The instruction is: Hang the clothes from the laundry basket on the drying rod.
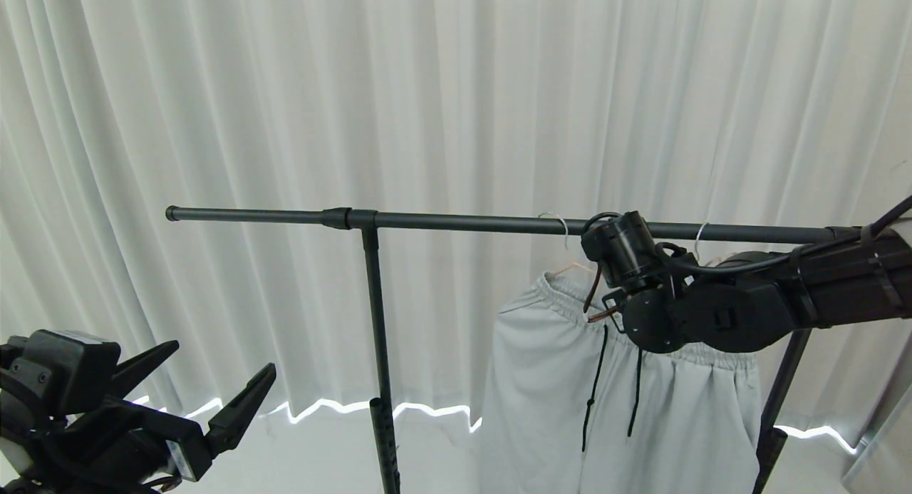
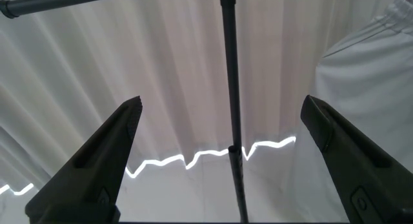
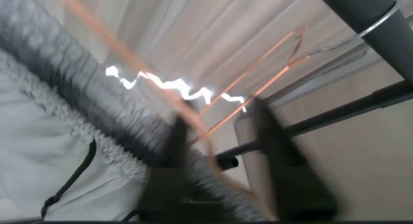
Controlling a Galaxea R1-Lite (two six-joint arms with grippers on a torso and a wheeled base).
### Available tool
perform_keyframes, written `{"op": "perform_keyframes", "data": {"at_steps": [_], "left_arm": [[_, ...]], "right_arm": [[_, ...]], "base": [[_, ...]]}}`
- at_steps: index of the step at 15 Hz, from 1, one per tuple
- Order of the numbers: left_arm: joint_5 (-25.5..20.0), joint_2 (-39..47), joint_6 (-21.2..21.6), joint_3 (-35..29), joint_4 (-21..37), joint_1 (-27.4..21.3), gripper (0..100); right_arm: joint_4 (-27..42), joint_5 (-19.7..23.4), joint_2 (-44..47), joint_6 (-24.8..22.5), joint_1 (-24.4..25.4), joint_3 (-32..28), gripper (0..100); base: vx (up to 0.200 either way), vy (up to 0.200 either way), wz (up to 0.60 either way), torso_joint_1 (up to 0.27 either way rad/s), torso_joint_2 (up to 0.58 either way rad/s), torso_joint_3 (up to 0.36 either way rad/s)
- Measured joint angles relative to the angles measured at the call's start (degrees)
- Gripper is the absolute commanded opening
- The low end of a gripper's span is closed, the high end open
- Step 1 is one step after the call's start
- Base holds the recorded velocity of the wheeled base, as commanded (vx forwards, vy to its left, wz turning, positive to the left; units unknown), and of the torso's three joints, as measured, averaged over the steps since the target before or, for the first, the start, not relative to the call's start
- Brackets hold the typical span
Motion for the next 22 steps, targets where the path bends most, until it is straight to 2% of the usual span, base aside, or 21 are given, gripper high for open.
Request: {"op": "perform_keyframes", "data": {"at_steps": [3, 6, 10, 14, 18, 20, 22], "left_arm": [[0.0, 0.0, 0.0, 0.0, 0.0, 0.0, 100], [0.0, -0.49, 0.11, 0.0, -0.02, 0.0, 100], [-0.02, -0.79, 0.11, 0.0, 0.0, 0.0, 100], [0.0, -0.77, 0.11, 0.0, 0.04, 0.0, 100], [-0.02, -0.77, 0.11, 0.0, 0.09, 0.24, 100], [-0.07, -0.73, 0.06, 0.0, 0.09, 1.95, 100], [-0.09, -0.62, -0.29, 0.0, 0.12, 5.18, 100]], "right_arm": [[-2.62, 0.35, -0.22, 0.13, 0.55, 0.2, 100], [-3.25, 0.82, -1.88, 2.93, 1.13, 0.49, 100], [-3.19, 4.84, -6.28, 7.83, 1.93, 1.51, 100], [-3.22, 7.58, -12.21, 11.08, 1.07, 5.97, 100], [-3.19, 12.51, -21.2, 11.43, -3.43, 13.64, 100], [-3.02, 16.1, -26.62, 10.92, -7.94, 20.13, 100], [-3.25, 22.04, -32.48, 9.55, -13.56, 27.37, 100]], "base": [[0.0, 0.0, 0.0, 0.0, 0.0, 0.0], [0.0, 0.0, 0.0, 0.0, 0.0, 0.0], [0.0, 0.0, 0.0, 0.0, 0.0, 0.0], [0.0, 0.0, 0.0, 0.0, 0.0, 0.0], [0.0, 0.0, 0.0, 0.0, 0.0, 0.0], [0.0, 0.0, 0.0, 0.0, 0.0, 0.0], [0.0, 0.0, 0.0, 0.0, 0.0, 0.0]]}}
